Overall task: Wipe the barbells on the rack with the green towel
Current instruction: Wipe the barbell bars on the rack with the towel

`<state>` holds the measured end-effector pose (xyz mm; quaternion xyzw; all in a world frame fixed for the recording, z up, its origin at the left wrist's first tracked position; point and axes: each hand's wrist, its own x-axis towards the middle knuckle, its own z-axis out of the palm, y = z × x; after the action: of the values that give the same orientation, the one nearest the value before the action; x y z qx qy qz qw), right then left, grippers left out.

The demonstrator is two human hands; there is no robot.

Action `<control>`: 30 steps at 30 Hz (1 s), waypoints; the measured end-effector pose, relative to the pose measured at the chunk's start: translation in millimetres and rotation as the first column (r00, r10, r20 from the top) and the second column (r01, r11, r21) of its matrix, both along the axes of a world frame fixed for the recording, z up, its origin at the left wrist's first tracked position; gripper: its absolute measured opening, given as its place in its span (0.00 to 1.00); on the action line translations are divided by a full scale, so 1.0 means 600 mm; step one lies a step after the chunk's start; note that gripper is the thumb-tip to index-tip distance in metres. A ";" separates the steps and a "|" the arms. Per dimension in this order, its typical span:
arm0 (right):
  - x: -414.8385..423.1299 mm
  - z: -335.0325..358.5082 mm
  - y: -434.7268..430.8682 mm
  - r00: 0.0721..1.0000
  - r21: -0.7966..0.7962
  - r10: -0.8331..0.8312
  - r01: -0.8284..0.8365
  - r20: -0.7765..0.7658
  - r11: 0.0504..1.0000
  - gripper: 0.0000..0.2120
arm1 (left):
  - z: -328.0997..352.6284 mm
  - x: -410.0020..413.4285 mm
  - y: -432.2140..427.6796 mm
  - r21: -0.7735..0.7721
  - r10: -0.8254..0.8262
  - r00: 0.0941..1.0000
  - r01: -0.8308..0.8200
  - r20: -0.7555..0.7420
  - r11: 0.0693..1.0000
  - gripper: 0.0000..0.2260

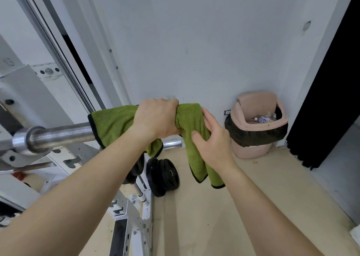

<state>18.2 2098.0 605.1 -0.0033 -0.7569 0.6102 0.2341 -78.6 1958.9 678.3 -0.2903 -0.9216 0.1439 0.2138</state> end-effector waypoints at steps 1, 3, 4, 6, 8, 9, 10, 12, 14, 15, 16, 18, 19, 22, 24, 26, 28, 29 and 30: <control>0.003 -0.002 0.003 1.000 0.027 -0.018 0.018 0.001 0.999 0.29 | 0.000 -0.001 -0.001 0.003 -0.001 1.000 0.001 0.000 1.000 0.28; 0.011 -0.004 0.015 0.999 -0.064 0.039 -0.041 -0.035 0.997 0.25 | 0.000 -0.002 0.000 0.007 -0.005 1.000 0.005 0.011 1.000 0.29; 0.015 0.000 0.019 0.994 -0.148 0.084 -0.093 -0.067 0.985 0.23 | 0.000 -0.003 0.000 0.007 -0.007 1.000 0.007 0.015 1.000 0.29; 0.016 0.012 0.015 0.980 -0.360 0.159 -0.192 -0.120 0.913 0.22 | -0.002 -0.004 -0.002 0.004 -0.012 1.000 0.012 -0.007 1.000 0.29; 0.010 0.011 0.002 0.981 -0.473 0.178 -0.195 -0.081 0.859 0.27 | -0.004 -0.003 -0.003 0.008 -0.024 0.999 0.024 -0.034 1.000 0.29; 0.006 0.007 -0.005 0.988 -0.401 0.152 -0.151 -0.029 0.904 0.30 | -0.005 -0.003 -0.005 0.009 -0.034 0.999 0.034 -0.037 0.999 0.28; 0.001 0.002 -0.011 0.995 -0.235 0.097 -0.089 0.025 0.968 0.33 | -0.004 -0.003 -0.008 0.012 -0.050 0.998 0.050 -0.033 0.999 0.28; -0.004 -0.009 -0.017 0.994 0.205 -0.038 0.017 0.099 0.979 0.41 | -0.003 -0.003 -0.022 0.045 -0.089 0.996 0.089 -0.010 0.995 0.26; -0.012 -0.011 -0.011 0.980 0.618 -0.199 0.152 0.007 0.771 0.46 | -0.003 -0.002 -0.047 0.082 -0.114 0.993 0.115 -0.018 0.990 0.25; -0.018 -0.005 -0.007 0.964 0.755 -0.253 0.229 -0.086 0.615 0.45 | -0.004 -0.002 -0.063 0.092 -0.113 0.993 0.116 -0.036 0.989 0.24; -0.027 0.005 -0.005 0.953 0.838 -0.266 0.263 -0.148 0.478 0.44 | -0.005 -0.003 -0.081 0.094 -0.103 0.993 0.107 -0.051 0.990 0.23; -0.049 0.033 -0.014 0.959 0.918 -0.210 0.247 -0.188 0.309 0.37 | -0.009 -0.008 -0.120 0.084 -0.066 0.996 0.071 -0.054 0.994 0.21; -0.061 0.047 -0.029 0.967 0.940 -0.169 0.228 -0.189 0.255 0.33 | -0.010 -0.011 -0.140 0.079 -0.042 0.998 0.045 -0.047 0.996 0.21; -0.094 0.086 -0.106 0.987 0.969 -0.065 0.154 -0.144 0.193 0.21 | -0.009 -0.013 -0.203 0.086 0.038 0.999 -0.036 -0.022 0.996 0.21; -0.111 0.101 -0.167 0.996 0.984 -0.027 0.082 -0.079 0.155 0.18 | -0.007 -0.012 -0.248 0.099 0.087 0.996 -0.086 -0.003 0.991 0.21; -0.127 0.107 -0.219 0.998 0.991 -0.013 0.064 -0.063 0.119 0.15 | -0.003 -0.011 -0.294 0.104 0.134 0.991 -0.135 0.018 0.985 0.21; -0.139 0.109 -0.265 0.998 0.992 0.019 0.060 -0.062 0.112 0.14 | 0.000 -0.012 -0.336 0.095 0.208 0.978 -0.208 0.019 0.973 0.24; -0.144 0.109 -0.287 0.997 0.992 0.039 0.059 -0.063 0.110 0.15 | 0.001 -0.012 -0.357 0.087 0.248 0.969 -0.248 0.011 0.965 0.26; -0.149 0.109 -0.308 0.996 0.992 0.065 0.057 -0.065 0.111 0.15 | 0.000 -0.010 -0.376 0.080 0.289 0.957 -0.287 -0.006 0.954 0.29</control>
<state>-71.1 1913.2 670.3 0.1835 -0.9591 -0.0499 0.2095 -84.9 1733.2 678.4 -0.1430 -0.9571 0.1396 0.2100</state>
